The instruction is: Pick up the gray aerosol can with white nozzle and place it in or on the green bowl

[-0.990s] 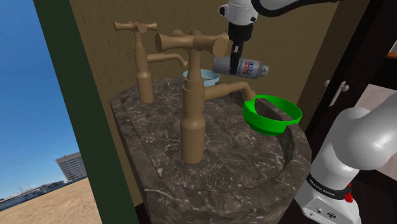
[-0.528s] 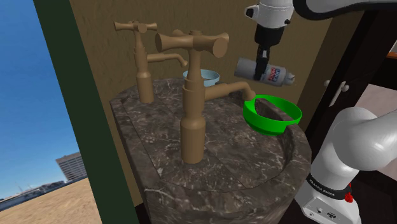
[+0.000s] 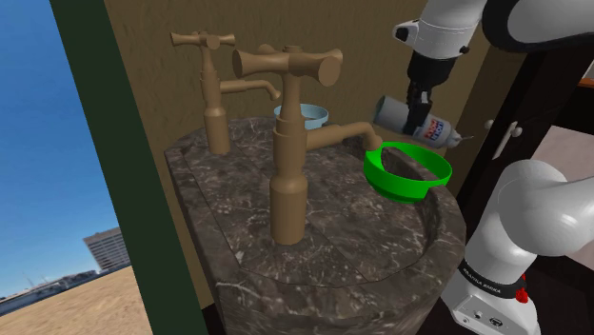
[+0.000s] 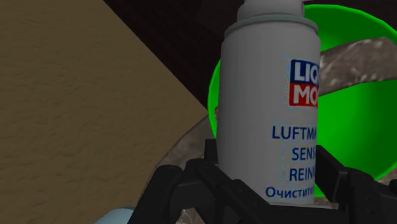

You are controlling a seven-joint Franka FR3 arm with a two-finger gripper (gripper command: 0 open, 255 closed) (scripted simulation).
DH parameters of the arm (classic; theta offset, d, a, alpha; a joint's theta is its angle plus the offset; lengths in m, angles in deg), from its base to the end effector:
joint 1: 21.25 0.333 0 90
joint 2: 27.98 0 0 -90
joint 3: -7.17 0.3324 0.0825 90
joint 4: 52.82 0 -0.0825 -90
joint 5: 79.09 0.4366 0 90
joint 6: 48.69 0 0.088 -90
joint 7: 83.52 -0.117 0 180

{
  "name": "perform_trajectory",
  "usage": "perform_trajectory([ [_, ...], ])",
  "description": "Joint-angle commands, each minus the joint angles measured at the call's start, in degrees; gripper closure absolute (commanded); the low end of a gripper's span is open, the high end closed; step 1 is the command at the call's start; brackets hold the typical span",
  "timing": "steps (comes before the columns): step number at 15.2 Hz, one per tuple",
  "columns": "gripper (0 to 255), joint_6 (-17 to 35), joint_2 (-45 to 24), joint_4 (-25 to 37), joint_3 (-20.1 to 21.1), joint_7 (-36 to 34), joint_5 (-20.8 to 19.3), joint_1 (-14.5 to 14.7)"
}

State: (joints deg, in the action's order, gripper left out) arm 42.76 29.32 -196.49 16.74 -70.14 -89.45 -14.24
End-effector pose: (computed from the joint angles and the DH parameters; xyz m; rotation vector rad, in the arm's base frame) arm 0.2851 0.0766 0.5836 2.7466 0.6281 0.1123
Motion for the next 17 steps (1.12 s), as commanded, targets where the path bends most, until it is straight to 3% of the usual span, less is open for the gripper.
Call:
perform_trajectory([
  [1,255,1.1,0.7,-1.7,-0.1,-0.2,0.0,0.1],
  [8,255,5.1,2.1,-7.4,0.2,-1.4,0.2,0.6],
  [16,255,5.1,2.1,-7.4,0.2,-1.4,0.2,0.6],
  [17,0,5.1,2.1,-7.4,0.2,-1.4,0.2,0.6],
])
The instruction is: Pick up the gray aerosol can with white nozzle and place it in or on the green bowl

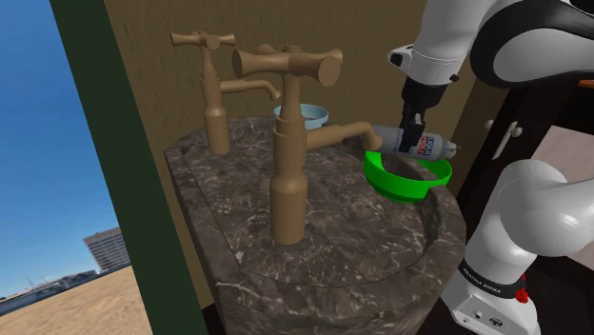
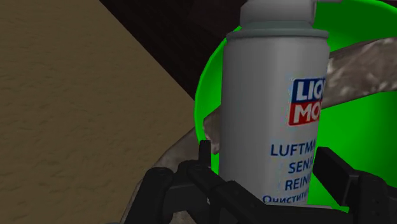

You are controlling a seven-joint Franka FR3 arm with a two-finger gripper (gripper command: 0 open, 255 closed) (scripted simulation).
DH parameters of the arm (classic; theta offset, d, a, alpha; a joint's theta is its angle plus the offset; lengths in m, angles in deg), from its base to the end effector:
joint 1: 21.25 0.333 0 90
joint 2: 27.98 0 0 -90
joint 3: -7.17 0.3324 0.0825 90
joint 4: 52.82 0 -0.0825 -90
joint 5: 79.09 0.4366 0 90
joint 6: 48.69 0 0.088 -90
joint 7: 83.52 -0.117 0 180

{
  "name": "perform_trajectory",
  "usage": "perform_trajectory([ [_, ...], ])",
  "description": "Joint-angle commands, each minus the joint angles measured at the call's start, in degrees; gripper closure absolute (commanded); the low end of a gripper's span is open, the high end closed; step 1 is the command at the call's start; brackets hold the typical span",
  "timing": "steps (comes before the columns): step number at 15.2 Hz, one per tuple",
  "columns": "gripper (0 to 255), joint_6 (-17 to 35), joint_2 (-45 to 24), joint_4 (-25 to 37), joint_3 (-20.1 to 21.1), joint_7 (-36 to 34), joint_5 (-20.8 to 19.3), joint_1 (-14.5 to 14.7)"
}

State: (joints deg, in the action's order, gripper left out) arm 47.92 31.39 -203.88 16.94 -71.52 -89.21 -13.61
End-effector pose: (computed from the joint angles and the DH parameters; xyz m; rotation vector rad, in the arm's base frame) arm 0.2844 0.0750 0.5342 2.7463 0.6280 0.1139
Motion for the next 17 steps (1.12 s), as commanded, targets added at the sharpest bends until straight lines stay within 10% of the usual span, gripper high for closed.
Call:
perform_trajectory([
  [1,0,0.0,0.0,0.0,0.0,0.0,0.0,0.0],
  [17,0,-6.6,-1.5,8.0,1.4,0.1,1.0,0.0],
])
